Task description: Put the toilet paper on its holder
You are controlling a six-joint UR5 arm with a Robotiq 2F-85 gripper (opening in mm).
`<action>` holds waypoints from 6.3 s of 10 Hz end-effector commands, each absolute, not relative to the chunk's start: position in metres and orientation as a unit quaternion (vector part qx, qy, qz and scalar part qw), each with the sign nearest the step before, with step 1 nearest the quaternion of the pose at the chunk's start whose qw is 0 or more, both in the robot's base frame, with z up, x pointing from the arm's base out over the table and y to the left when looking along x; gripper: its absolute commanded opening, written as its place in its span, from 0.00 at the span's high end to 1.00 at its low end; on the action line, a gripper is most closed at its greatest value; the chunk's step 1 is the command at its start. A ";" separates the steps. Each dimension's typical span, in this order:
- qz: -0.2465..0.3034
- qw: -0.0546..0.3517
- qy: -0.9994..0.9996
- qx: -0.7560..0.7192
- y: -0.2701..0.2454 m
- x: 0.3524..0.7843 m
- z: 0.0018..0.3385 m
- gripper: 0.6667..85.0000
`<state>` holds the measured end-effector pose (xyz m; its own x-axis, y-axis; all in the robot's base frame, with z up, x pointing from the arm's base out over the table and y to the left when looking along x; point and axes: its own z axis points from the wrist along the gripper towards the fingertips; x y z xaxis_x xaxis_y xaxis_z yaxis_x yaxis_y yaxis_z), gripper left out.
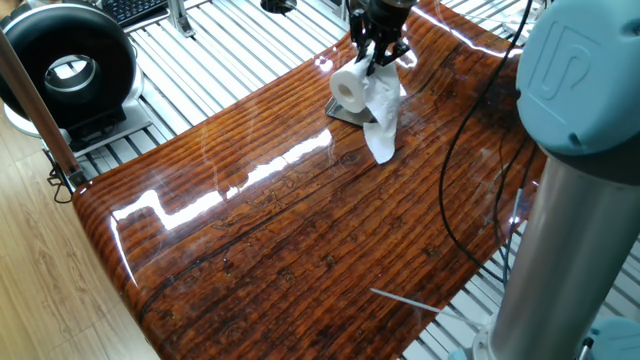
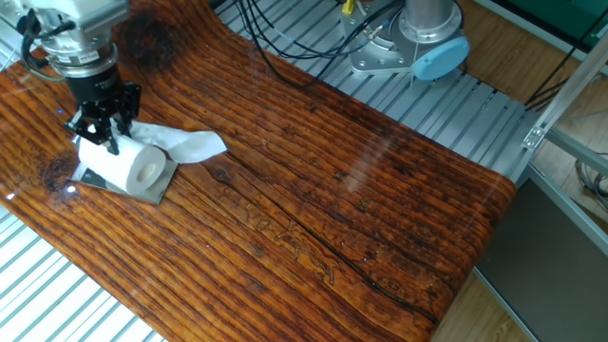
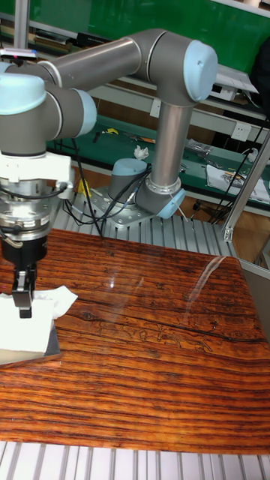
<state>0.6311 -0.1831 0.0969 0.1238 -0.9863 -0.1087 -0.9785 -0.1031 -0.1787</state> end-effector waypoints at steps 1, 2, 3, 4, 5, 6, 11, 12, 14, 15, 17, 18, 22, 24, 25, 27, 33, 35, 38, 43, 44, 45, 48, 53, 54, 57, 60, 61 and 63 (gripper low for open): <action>-0.025 0.106 0.660 -0.744 -0.195 0.633 0.098 1.00; -0.029 0.102 0.659 -0.745 -0.200 0.633 0.098 1.00; -0.032 0.097 0.662 -0.743 -0.207 0.633 0.099 1.00; -0.023 0.090 0.673 -0.734 -0.211 0.626 0.097 1.00; -0.021 0.088 0.677 -0.730 -0.211 0.625 0.096 0.98; -0.019 0.088 0.674 -0.733 -0.210 0.625 0.096 0.86; -0.020 0.093 0.669 -0.737 -0.209 0.626 0.098 0.47; -0.018 0.095 0.670 -0.736 -0.208 0.626 0.098 0.42; -0.015 0.093 0.673 -0.733 -0.207 0.625 0.098 0.34; -0.017 0.090 0.674 -0.733 -0.208 0.625 0.097 0.31; -0.017 0.086 0.676 -0.732 -0.210 0.622 0.102 0.13; -0.017 0.083 0.679 -0.729 -0.211 0.621 0.103 0.13; -0.014 0.061 0.727 -0.684 -0.213 0.605 0.113 0.07; -0.018 0.051 0.746 -0.663 -0.210 0.600 0.116 0.04; -0.015 0.051 0.758 -0.651 -0.207 0.599 0.117 0.03; -0.012 0.051 0.785 -0.618 -0.202 0.598 0.117 0.03; 0.026 0.056 0.878 -0.475 -0.164 0.592 0.123 0.04; 0.025 0.062 0.906 -0.419 -0.151 0.598 0.123 0.04; -0.011 0.069 0.937 -0.343 -0.129 0.606 0.121 0.08; -0.022 0.067 0.970 -0.234 -0.105 0.608 0.120 0.29; -0.029 0.066 0.976 -0.207 -0.103 0.611 0.123 0.32; -0.032 0.061 0.984 -0.167 -0.095 0.614 0.128 0.38; -0.028 0.056 0.994 -0.089 -0.073 0.628 0.132 0.55; -0.005 0.025 0.995 0.097 -0.079 0.650 0.131 1.00; 0.012 0.022 0.992 0.122 -0.080 0.657 0.134 1.00; 0.055 0.051 0.976 0.202 -0.089 0.693 0.129 1.00; 0.049 0.080 0.974 0.206 -0.090 0.711 0.131 1.00; 0.045 0.061 0.972 0.222 -0.092 0.702 0.126 1.00; 0.050 0.024 0.970 0.235 -0.085 0.687 0.114 1.00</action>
<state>0.6933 -0.0894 0.1227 -0.9083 0.4107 -0.0792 0.4029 0.9099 0.0985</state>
